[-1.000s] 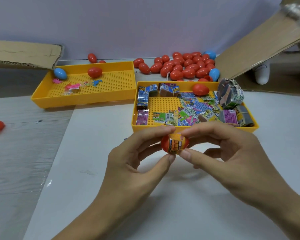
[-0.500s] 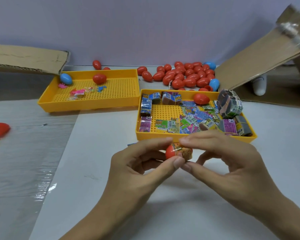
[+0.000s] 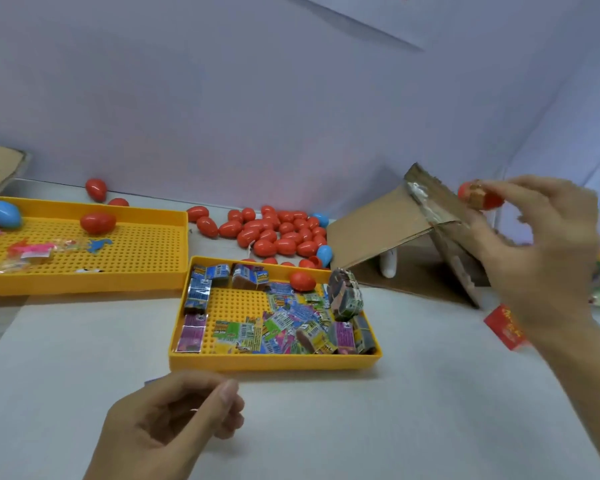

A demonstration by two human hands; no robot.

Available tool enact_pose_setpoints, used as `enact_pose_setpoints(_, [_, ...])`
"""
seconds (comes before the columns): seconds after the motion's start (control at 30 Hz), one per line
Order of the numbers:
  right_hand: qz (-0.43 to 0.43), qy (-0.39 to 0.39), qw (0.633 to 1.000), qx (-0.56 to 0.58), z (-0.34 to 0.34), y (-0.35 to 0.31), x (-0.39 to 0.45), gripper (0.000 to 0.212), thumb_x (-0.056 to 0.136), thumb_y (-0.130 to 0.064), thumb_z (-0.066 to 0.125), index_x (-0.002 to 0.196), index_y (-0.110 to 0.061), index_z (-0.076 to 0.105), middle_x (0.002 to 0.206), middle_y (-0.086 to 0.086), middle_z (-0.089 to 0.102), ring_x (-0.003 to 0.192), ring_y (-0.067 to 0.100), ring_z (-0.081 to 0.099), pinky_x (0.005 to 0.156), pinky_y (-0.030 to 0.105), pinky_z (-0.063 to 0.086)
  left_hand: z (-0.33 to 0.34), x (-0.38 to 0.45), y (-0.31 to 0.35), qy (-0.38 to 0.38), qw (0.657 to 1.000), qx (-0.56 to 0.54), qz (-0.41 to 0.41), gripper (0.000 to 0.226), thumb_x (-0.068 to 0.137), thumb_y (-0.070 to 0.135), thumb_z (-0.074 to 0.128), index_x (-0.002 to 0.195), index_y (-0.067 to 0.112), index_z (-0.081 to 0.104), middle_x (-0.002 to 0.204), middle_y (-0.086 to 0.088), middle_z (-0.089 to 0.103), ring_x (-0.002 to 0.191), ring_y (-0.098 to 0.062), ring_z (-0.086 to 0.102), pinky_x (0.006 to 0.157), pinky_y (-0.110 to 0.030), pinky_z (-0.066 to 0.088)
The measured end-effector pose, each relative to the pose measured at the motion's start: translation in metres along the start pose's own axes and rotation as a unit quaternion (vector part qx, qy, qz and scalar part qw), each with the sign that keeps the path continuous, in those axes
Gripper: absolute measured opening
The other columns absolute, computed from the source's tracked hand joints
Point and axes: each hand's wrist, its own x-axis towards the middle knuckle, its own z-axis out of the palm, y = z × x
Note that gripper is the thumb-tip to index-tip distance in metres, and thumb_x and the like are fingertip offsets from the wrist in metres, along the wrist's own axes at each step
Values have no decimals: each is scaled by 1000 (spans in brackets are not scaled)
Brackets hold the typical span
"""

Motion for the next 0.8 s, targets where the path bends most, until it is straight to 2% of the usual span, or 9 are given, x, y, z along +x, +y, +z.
enact_pose_setpoints(0.1, [102,-115,986,-59,1,13,0,30,84,-16,75,114,-14,72,127,14,53,122,35,38,100,17,20,1,0,3,-7,1000,7,1,5,62,14,74,67,13,77,61,-18,69,52,-29,69,46,-26,55])
enact_pose_setpoints(0.2, [97,-131,978,127,6,-32,-37,18,83,-11,75,99,-20,75,106,4,65,99,24,59,90,26,45,3,1,1,-7,1000,9,-11,17,65,3,79,71,18,77,62,-18,70,54,-27,70,51,-22,57])
enact_pose_setpoints(0.23, [143,-176,941,251,9,-58,-54,16,82,-13,76,93,-24,75,95,0,68,87,17,64,76,26,51,5,2,1,-4,1000,5,-14,22,66,0,79,74,20,78,63,-17,71,57,-28,71,54,-23,58])
enact_pose_setpoints(0.3, [266,-297,795,457,17,-114,-91,12,79,-21,73,89,-26,77,72,3,70,63,11,64,55,22,49,7,8,8,-3,1000,-7,-3,19,66,7,77,78,22,78,68,-15,72,61,-28,71,56,-23,58])
enact_pose_setpoints(0.37, [335,-359,669,558,26,-157,-121,17,77,-21,71,93,-24,76,60,7,66,52,13,62,46,23,46,6,21,19,14,999,7,36,12,69,14,74,79,19,77,73,-10,73,64,-22,70,58,-23,57])
enact_pose_setpoints(0.4, [346,-365,641,581,30,-167,-132,19,76,-19,71,94,-24,76,59,7,65,50,14,61,44,24,46,5,30,23,22,998,30,58,7,74,15,73,79,17,77,75,-6,73,66,-19,70,60,-25,57])
enact_pose_setpoints(0.6, [338,-354,623,609,38,-168,-145,12,80,-23,68,88,-26,76,72,11,69,55,13,62,50,18,46,5,130,31,0,926,334,178,11,92,6,66,95,15,71,90,7,70,85,-6,64,74,-20,54])
enact_pose_setpoints(0.73, [335,-370,607,618,39,-166,-147,11,82,-23,67,89,-26,75,76,6,68,57,11,61,51,15,44,13,214,11,-54,821,565,70,41,89,0,57,128,10,64,129,-9,65,117,-23,58,94,-31,47])
enact_pose_setpoints(0.8, [333,-382,605,614,38,-164,-147,11,83,-24,66,90,-27,74,77,5,68,58,10,61,53,17,46,19,239,2,-79,771,632,29,43,87,2,59,128,10,64,128,-11,65,117,-28,58,94,-36,48])
